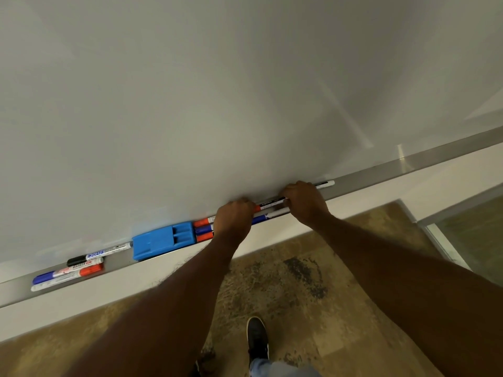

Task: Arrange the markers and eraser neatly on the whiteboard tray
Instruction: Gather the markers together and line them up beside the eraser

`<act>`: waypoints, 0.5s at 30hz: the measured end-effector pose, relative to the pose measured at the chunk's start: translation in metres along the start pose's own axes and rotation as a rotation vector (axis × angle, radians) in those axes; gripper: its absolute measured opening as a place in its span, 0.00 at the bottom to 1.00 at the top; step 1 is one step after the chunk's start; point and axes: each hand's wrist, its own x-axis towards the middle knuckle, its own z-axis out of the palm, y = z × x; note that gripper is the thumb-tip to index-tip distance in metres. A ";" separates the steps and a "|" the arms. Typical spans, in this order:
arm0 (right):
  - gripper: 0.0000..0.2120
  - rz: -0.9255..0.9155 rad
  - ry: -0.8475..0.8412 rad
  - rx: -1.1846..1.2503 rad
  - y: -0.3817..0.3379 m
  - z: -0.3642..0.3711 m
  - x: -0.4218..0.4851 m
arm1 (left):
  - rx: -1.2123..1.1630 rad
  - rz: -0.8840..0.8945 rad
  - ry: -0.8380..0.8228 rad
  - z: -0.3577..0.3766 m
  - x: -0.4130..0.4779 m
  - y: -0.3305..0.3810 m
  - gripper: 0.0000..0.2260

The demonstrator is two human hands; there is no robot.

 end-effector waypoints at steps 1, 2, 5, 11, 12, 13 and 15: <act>0.11 -0.013 -0.023 -0.011 -0.001 0.001 0.002 | 0.014 -0.015 -0.024 0.001 0.000 0.001 0.07; 0.11 -0.028 -0.045 -0.034 -0.003 0.003 0.005 | 0.028 -0.025 -0.040 0.003 0.001 0.001 0.07; 0.11 -0.048 -0.101 -0.118 -0.007 0.008 0.010 | 0.051 -0.044 -0.065 0.007 0.002 0.001 0.08; 0.10 -0.084 -0.107 -0.179 -0.004 0.013 0.008 | 0.046 -0.037 -0.081 0.012 0.003 0.000 0.09; 0.11 -0.104 -0.112 -0.187 -0.004 0.014 0.006 | 0.053 -0.029 -0.082 0.012 0.001 0.000 0.08; 0.12 -0.125 -0.111 -0.191 -0.003 0.014 0.004 | 0.063 -0.018 -0.083 0.013 -0.001 0.000 0.08; 0.14 -0.142 -0.102 -0.173 -0.002 0.016 0.001 | 0.079 0.002 -0.084 0.012 -0.004 0.000 0.07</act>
